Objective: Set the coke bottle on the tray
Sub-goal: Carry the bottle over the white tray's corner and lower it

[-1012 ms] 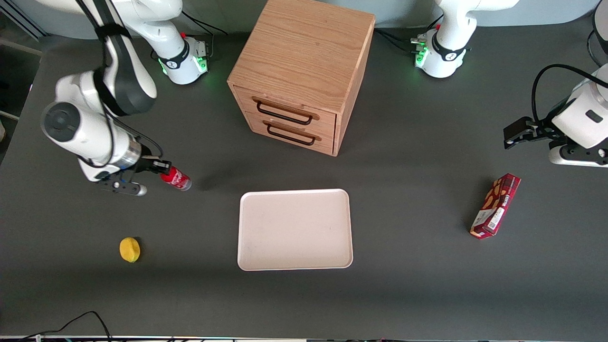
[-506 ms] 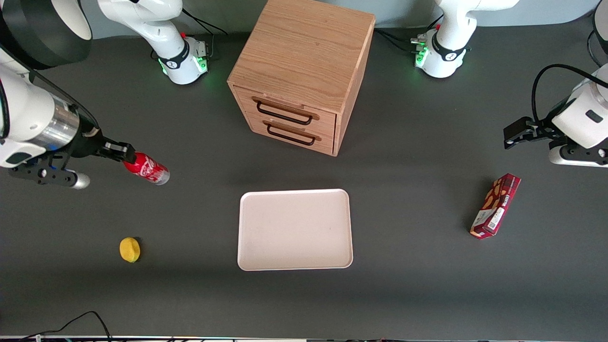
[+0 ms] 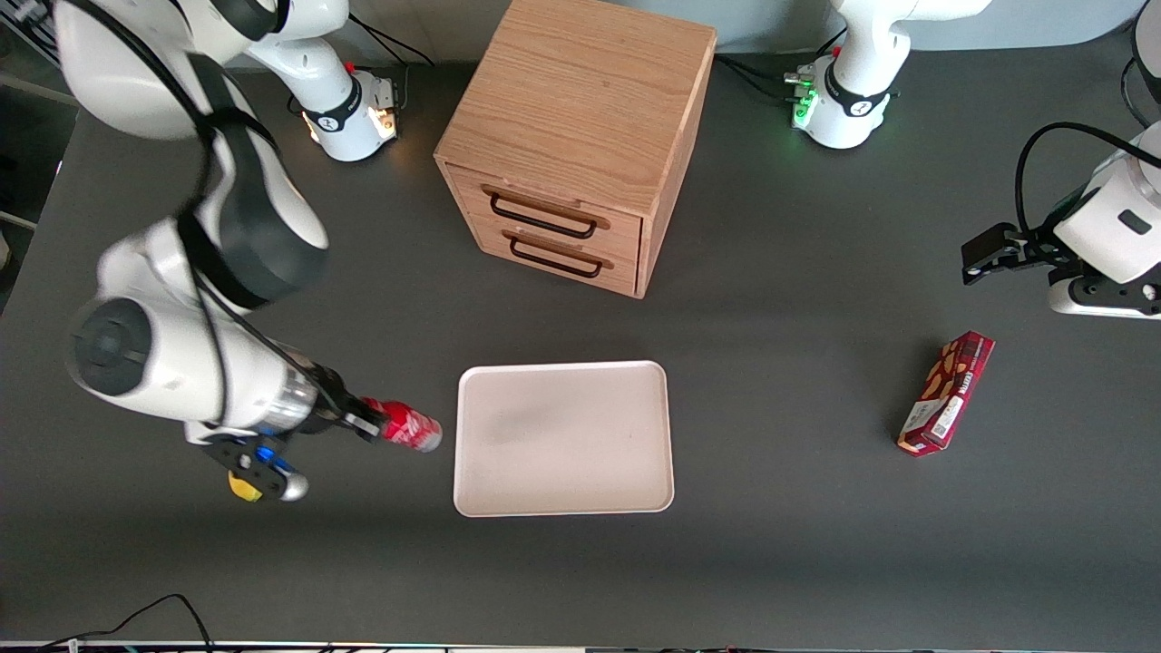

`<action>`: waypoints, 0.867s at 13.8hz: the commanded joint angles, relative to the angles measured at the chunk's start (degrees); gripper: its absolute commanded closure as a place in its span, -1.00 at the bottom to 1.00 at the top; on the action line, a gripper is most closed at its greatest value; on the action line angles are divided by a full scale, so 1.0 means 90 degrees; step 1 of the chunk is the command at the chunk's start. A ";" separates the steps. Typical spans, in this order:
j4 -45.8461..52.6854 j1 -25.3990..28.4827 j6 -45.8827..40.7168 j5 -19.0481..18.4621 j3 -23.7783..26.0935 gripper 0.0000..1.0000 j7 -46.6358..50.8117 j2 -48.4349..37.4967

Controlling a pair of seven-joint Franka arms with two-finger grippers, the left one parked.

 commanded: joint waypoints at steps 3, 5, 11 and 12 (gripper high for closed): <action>0.0525 0.0319 0.0772 -0.0947 0.0404 1.00 0.1183 0.1134; 0.0466 0.0320 0.0803 -0.1248 0.0433 1.00 0.1204 0.1204; 0.0417 0.0320 0.0833 -0.1318 0.0453 -1.00 0.1165 0.1224; 0.0417 0.0281 0.0745 -0.1318 0.0530 -1.00 0.1155 0.1136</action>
